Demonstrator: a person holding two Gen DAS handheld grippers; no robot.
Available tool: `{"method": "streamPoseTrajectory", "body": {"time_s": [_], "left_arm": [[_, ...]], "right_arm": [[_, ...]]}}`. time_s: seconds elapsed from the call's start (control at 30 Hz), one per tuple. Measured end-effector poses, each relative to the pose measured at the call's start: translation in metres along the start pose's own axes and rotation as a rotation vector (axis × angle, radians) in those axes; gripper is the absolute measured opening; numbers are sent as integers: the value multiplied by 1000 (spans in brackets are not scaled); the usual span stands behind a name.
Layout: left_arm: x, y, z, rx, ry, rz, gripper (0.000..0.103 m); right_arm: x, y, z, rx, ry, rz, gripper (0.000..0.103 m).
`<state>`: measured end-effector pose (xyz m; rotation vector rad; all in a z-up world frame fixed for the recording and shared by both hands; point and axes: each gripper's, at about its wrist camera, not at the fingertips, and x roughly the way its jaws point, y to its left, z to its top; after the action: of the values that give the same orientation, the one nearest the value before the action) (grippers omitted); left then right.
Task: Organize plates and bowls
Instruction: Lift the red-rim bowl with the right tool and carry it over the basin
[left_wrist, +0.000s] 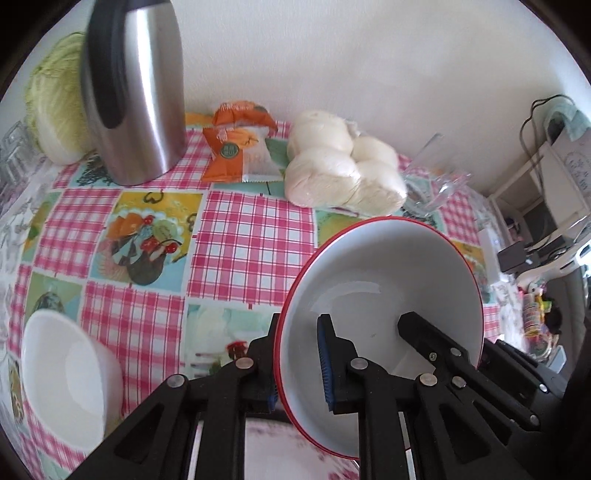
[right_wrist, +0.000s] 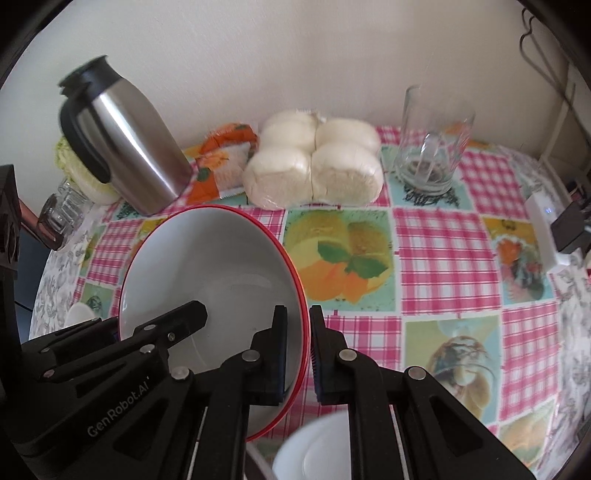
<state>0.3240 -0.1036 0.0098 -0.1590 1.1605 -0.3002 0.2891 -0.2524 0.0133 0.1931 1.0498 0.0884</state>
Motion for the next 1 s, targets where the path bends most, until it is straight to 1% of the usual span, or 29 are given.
{"method": "streamPoseTrajectory", "body": {"time_s": [0.1, 0.27, 0.47, 0.57, 0.63, 0.8, 1.0], "left_arm": [[-23, -2, -12, -7, -25, 0, 20], [-46, -2, -37, -43, -64, -9, 20], [-74, 5, -71, -72, -106, 28, 20], [-83, 9, -86, -92, -114, 51, 20], [-87, 15, -97, -119, -116, 46, 20], [-94, 23, -121, -151, -126, 55, 20], [-101, 30, -138, -163, -146, 65, 20]], "right_arm": [[-17, 0, -7, 12, -8, 16, 12], [-47, 7, -26, 2, -31, 21, 12], [-65, 23, -57, -6, -29, 42, 12], [-70, 30, -72, -4, -23, 58, 12], [-72, 34, -82, 0, -17, 67, 12], [-76, 43, -103, -6, -9, 75, 12], [-79, 48, -119, 16, -21, 91, 12]]}}
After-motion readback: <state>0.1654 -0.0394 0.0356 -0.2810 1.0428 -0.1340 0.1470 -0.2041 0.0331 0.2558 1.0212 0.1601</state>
